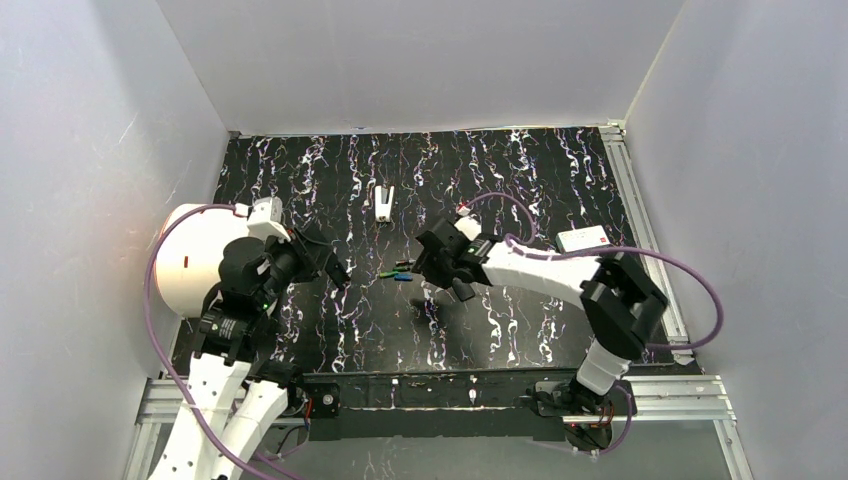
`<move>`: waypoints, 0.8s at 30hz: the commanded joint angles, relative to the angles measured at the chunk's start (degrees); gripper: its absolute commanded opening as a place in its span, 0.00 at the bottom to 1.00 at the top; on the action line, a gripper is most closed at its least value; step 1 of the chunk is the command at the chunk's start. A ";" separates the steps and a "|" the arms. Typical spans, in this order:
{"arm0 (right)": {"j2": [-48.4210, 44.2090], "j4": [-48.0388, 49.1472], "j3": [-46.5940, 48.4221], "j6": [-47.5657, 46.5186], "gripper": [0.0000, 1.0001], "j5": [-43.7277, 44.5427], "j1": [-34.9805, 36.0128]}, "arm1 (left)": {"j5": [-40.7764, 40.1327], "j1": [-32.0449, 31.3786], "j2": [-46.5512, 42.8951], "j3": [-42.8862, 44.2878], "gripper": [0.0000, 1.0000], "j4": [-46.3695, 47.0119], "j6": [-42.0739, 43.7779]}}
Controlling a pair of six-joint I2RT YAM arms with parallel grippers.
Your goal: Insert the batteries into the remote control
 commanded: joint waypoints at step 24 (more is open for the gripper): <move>16.96 2.85 18.58 -64.73 0.53 -13.54 1.92 | -10.39 -0.08 -2.59 -1.03 0.00 -6.33 5.96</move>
